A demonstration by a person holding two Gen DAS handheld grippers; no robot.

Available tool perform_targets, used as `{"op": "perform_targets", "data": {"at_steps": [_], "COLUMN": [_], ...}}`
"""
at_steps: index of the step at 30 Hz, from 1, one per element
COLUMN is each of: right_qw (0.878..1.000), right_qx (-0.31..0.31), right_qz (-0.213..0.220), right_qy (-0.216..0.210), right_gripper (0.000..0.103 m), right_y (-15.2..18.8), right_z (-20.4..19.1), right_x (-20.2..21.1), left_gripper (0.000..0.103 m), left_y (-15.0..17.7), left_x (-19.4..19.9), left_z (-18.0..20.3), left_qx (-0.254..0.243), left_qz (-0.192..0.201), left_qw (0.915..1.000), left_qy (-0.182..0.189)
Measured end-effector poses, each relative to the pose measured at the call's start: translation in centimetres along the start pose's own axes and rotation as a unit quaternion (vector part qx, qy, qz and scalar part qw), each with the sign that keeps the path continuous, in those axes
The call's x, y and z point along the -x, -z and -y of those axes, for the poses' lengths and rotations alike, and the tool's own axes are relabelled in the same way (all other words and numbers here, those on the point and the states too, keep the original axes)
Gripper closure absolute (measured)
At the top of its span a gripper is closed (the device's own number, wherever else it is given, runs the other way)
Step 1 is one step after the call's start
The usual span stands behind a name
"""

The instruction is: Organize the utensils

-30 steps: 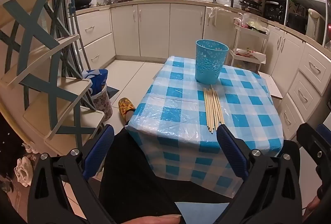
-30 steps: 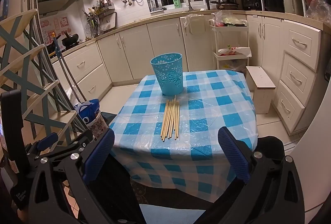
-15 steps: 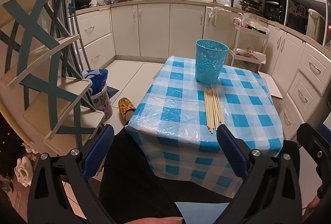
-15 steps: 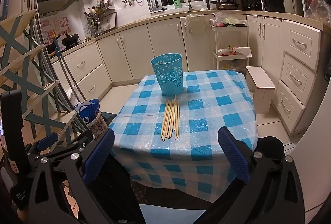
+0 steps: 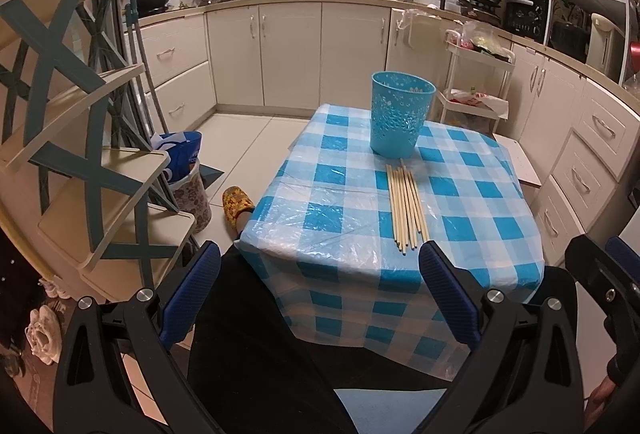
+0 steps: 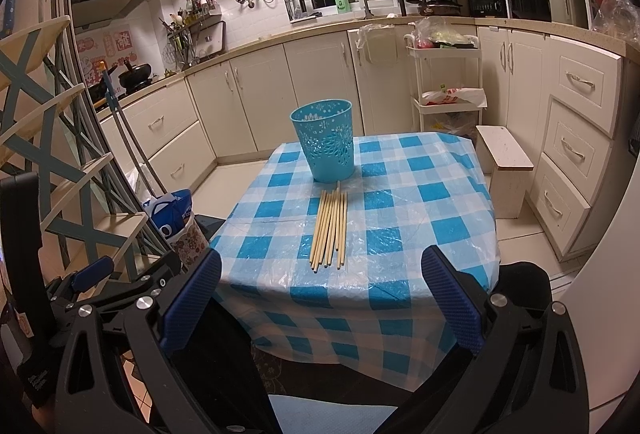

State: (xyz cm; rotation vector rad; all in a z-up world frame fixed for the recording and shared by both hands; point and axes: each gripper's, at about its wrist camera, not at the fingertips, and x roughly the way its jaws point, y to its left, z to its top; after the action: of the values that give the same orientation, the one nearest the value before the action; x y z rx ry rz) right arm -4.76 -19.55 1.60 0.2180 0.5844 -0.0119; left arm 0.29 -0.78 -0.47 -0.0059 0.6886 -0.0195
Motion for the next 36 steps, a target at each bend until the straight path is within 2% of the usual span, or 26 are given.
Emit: {"op": "perform_targets", "data": {"at_steps": [8,13,17,25,26,27,28,30,33,36], "right_qw": [1.0,1.0,0.999,0.997,0.996,0.996,0.995,0.992,0.99,0.988], "right_qx": [-0.006,-0.004,0.0,0.021,0.022,0.022,0.022,0.022,0.028,0.037], "right_qz": [-0.016,-0.016,-0.024,-0.072,-0.077,-0.088,-0.096,-0.119,-0.138,-0.149], "right_qy": [0.003,0.011,0.022,0.03,0.031,0.027,0.025,0.018,0.011,0.007], "right_gripper": [0.007,0.007,0.007,0.008,0.013,0.024,0.029,0.048,0.063,0.07], "right_y": [0.5,0.2,-0.3,-1.5,-1.7,-1.9,-2.0,-2.3,-2.6,-3.0], "right_z": [0.7,1.4,2.4,3.7,3.9,4.1,4.2,4.5,4.4,4.1], "right_x": [-1.9,-3.9,-7.2,-16.7,-18.0,-19.7,-20.7,-23.8,-27.2,-29.9], "left_gripper": [0.008,0.008,0.008,0.008,0.008,0.008,0.008,0.008,0.008,0.008], "left_y": [0.3,0.1,-0.3,-2.0,-2.3,-2.5,-2.8,-3.3,-3.8,-4.1], "left_x": [-1.6,-4.0,-6.6,-12.3,-13.0,-13.7,-14.4,-15.8,-17.8,-19.8], "left_z": [0.3,-0.3,-0.6,-0.1,-0.1,-0.1,0.0,0.0,0.1,0.2], "left_qx": [-0.006,0.007,0.011,0.005,0.006,0.008,0.01,0.013,0.015,0.016], "left_qz": [-0.017,-0.039,-0.054,-0.082,-0.086,-0.09,-0.094,-0.101,-0.111,-0.121], "left_qw": [0.9998,0.9992,0.9985,0.9966,0.9962,0.9959,0.9955,0.9948,0.9936,0.9925], "left_qy": [0.011,0.008,0.004,0.008,0.009,0.01,0.01,0.01,0.008,0.006]}}
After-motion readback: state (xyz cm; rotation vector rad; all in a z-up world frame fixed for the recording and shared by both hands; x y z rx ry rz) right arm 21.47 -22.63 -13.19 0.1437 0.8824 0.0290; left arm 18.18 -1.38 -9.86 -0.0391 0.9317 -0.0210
